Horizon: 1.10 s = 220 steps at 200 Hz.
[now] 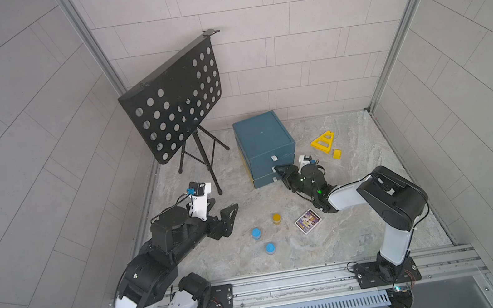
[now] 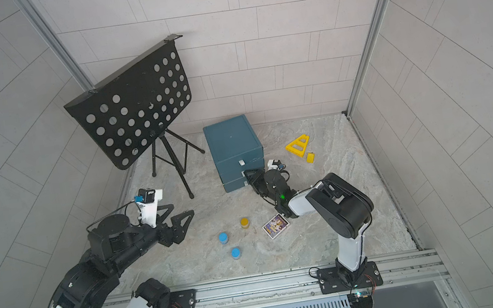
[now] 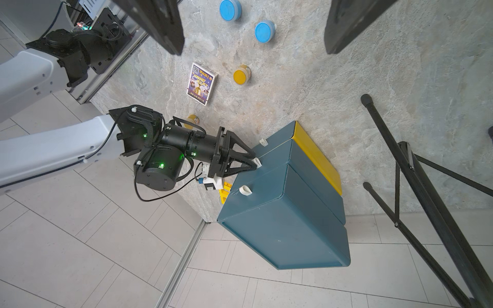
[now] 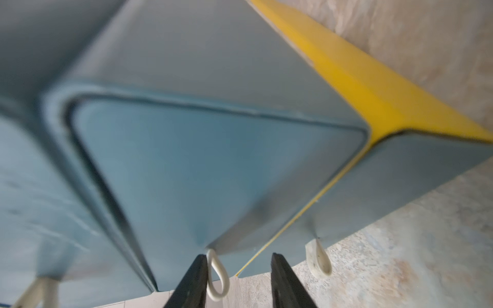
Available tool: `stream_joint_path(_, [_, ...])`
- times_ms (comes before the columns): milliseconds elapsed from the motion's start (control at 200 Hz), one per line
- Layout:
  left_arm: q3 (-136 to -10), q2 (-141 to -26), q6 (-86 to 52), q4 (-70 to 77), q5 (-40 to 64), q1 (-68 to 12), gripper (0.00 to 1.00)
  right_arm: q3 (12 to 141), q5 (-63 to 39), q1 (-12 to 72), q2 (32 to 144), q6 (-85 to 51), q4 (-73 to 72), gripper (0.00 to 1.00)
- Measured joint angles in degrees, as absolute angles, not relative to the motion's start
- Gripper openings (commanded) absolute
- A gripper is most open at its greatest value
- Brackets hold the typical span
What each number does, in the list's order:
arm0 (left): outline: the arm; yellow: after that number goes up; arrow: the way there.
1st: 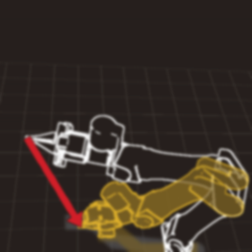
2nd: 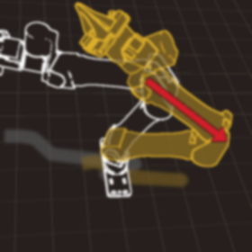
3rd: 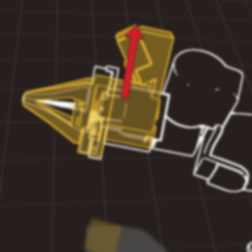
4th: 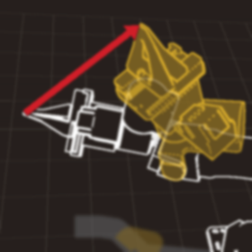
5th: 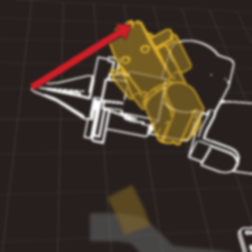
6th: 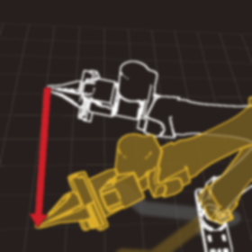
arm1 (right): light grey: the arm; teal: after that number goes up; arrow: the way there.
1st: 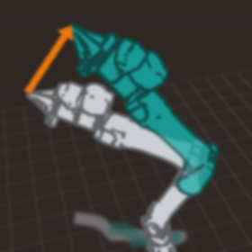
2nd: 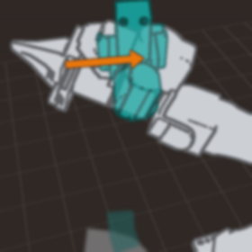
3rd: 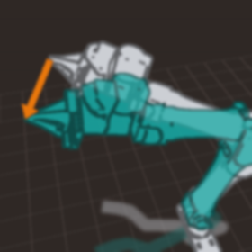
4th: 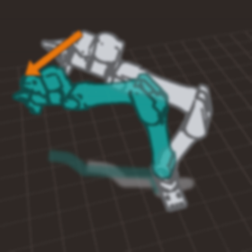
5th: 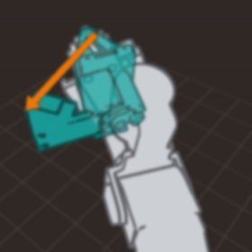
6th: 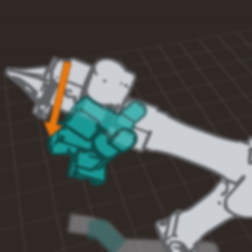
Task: Put the paint cans in the drawer according to color
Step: Open the drawer in the storage box.
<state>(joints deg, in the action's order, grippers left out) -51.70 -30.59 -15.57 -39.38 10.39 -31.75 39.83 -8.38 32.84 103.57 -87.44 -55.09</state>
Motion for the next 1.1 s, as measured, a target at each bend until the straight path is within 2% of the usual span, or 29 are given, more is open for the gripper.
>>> stream_joint_path(505, [-51.66, -30.59, -15.57, -39.31, 11.07, -30.94, 0.89, 40.18, -9.69, 33.04, 104.49, -92.44, -60.01, 0.33])
stream_joint_path(630, [-51.48, -30.59, -15.57, -39.27, 11.42, -30.68, 0.88, 40.27, -9.72, 33.41, 105.12, -92.88, -59.92, 0.26])
stream_joint_path(911, [-51.4, -30.59, -15.57, -39.27, 11.84, -30.24, 0.88, 40.38, -9.43, 33.71, 104.77, -92.51, -59.66, 0.03])
stream_joint_path(1101, [-51.4, -30.59, -15.59, -39.27, 12.12, -30.0, 0.88, 40.05, -9.21, 33.82, 103.39, -91.85, -57.87, 0.0])
